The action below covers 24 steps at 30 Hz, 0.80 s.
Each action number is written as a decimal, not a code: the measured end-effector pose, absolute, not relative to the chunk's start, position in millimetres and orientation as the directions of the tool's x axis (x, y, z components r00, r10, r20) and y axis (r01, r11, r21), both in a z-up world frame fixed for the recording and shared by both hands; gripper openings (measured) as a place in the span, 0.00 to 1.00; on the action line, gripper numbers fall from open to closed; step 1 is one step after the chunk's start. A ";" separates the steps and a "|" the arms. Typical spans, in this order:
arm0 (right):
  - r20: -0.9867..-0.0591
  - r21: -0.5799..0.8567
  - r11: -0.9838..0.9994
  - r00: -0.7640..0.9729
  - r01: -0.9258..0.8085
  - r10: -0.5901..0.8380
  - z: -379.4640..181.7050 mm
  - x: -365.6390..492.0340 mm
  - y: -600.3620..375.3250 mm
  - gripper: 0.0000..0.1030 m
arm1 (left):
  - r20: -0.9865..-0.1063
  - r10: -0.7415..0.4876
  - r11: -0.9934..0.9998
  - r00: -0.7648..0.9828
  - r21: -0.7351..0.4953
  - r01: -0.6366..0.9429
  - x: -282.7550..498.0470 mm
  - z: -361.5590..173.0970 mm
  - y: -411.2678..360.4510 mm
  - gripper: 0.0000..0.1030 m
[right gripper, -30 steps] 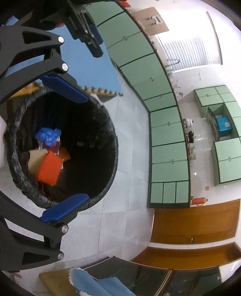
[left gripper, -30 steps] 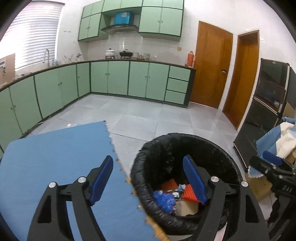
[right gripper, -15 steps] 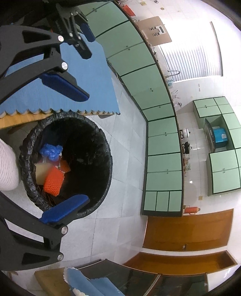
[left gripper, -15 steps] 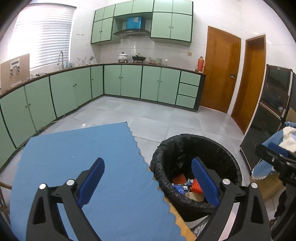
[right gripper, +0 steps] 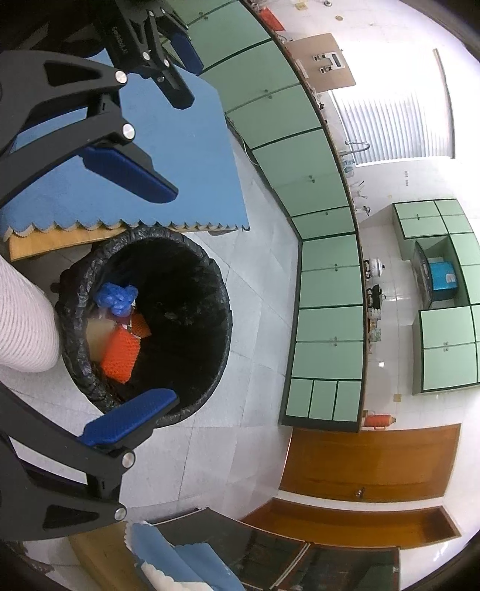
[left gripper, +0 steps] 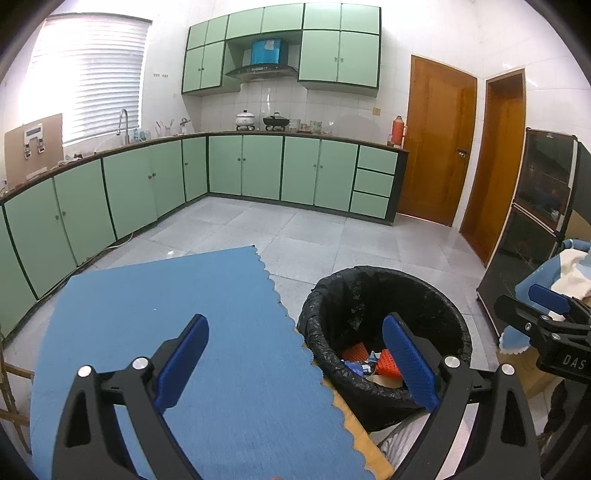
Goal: Collect trash
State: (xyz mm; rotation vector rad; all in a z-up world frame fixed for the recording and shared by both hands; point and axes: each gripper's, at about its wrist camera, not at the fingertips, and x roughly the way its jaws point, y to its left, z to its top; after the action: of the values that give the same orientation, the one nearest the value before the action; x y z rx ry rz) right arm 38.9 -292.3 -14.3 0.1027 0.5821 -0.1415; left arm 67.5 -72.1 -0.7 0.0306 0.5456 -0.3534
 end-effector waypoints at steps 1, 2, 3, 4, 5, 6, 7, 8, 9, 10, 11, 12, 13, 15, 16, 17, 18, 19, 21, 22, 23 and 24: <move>-0.552 0.056 0.985 0.828 0.161 -0.104 -13.4 38.3 -291.9 0.95 | -0.511 -0.321 0.939 0.798 -0.063 0.337 65.5 0.0 -71.5 0.91; -0.550 0.056 0.985 0.829 0.160 -0.103 -12.5 38.4 -292.0 0.95 | -0.508 -0.320 0.940 0.800 -0.060 0.337 64.0 0.7 -71.6 0.91; -0.549 0.059 0.985 0.830 0.159 -0.101 -11.6 38.1 -291.7 0.95 | -0.507 -0.320 0.939 0.800 -0.059 0.338 63.7 0.9 -71.9 0.91; -0.547 0.061 0.986 0.831 0.158 -0.099 -11.3 36.9 -291.4 0.95 | -0.507 -0.320 0.939 0.801 -0.059 0.338 63.0 1.1 -72.1 0.91; -0.545 0.061 0.986 0.833 0.155 -0.097 -10.5 36.7 -290.6 0.95 | -0.505 -0.320 0.940 0.802 -0.059 0.337 61.4 1.3 -72.1 0.91; -0.545 0.059 0.986 0.833 0.154 -0.097 -9.8 37.0 -290.1 0.95 | -0.504 -0.319 0.940 0.803 -0.058 0.337 60.3 1.7 -71.6 0.91; -0.545 0.057 0.987 0.833 0.152 -0.097 -9.7 37.0 -289.3 0.95 | -0.504 -0.318 0.940 0.803 -0.056 0.336 59.6 1.9 -71.6 0.91; -0.544 0.054 0.987 0.833 0.149 -0.096 -10.3 36.7 -289.0 0.95 | -0.503 -0.316 0.940 0.804 -0.054 0.336 58.7 1.8 -71.7 0.91; -0.544 0.052 0.988 0.833 0.148 -0.096 -10.4 36.6 -288.4 0.95 | -0.503 -0.316 0.940 0.804 -0.053 0.336 57.5 1.4 -72.1 0.91; -0.544 0.048 0.988 0.834 0.145 -0.096 -10.6 36.5 -287.3 0.95 | -0.503 -0.315 0.941 0.805 -0.054 0.335 57.0 1.9 -71.7 0.91; -0.544 0.046 0.988 0.834 0.144 -0.096 -10.9 36.4 -286.2 0.95 | -0.502 -0.316 0.941 0.805 -0.055 0.335 56.6 2.4 -71.1 0.91; -0.544 0.045 0.989 0.834 0.143 -0.096 -11.3 36.2 -285.5 0.95 | -0.502 -0.315 0.941 0.806 -0.055 0.333 56.9 2.7 -71.3 0.91; -0.544 0.044 0.989 0.834 0.141 -0.095 -11.4 36.1 -284.7 0.95 | -0.501 -0.313 0.942 0.807 -0.055 0.332 56.8 2.8 -70.8 0.91; -0.544 0.043 0.989 0.834 0.140 -0.094 -11.8 36.4 -283.6 0.95 | -0.501 -0.313 0.942 0.807 -0.055 0.330 56.1 2.7 -69.5 0.91; -0.543 0.043 0.989 0.834 0.138 -0.093 -11.7 36.5 -283.0 0.95 | -0.500 -0.311 0.943 0.808 -0.056 0.328 55.8 2.7 -68.9 0.91; -0.543 0.043 0.990 0.835 0.138 -0.092 -12.0 36.1 -282.6 0.95 | -0.499 -0.311 0.943 0.809 -0.056 0.328 55.0 2.7 -68.4 0.91; -0.543 0.043 0.990 0.835 0.137 -0.092 -12.3 36.0 -281.9 0.95 | -0.498 -0.310 0.944 0.810 -0.056 0.326 54.4 2.7 -67.4 0.91; -0.543 0.042 0.990 0.835 0.136 -0.091 -12.2 36.4 -281.3 0.95 | -0.498 -0.309 0.944 0.810 -0.056 0.325 54.0 2.7 -66.5 0.91; -0.544 0.042 0.990 0.834 0.135 -0.090 -12.2 36.0 -281.5 0.95 | -0.497 -0.306 0.945 0.812 -0.055 0.323 54.1 2.4 -66.7 0.91; -0.544 0.042 0.990 0.835 0.133 -0.090 -12.2 36.1 -280.5 0.95 | -0.497 -0.305 0.945 0.812 -0.055 0.322 53.6 2.3 -67.1 0.91; -0.544 0.043 0.990 0.835 0.132 -0.088 -12.0 36.3 -280.0 0.95 | -0.498 -0.305 0.945 0.812 -0.054 0.322 53.6 2.1 -67.0 0.91; -0.545 0.043 0.990 0.834 0.132 -0.087 -12.0 36.7 -279.4 0.95 | -0.499 -0.304 0.946 0.812 -0.054 0.321 53.2 2.1 -66.8 0.91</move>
State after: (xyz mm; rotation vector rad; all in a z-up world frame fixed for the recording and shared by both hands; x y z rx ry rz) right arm 36.7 -279.4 -12.0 0.0797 0.5731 -0.1161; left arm 53.2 -66.8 2.1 0.0330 0.5269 -0.3338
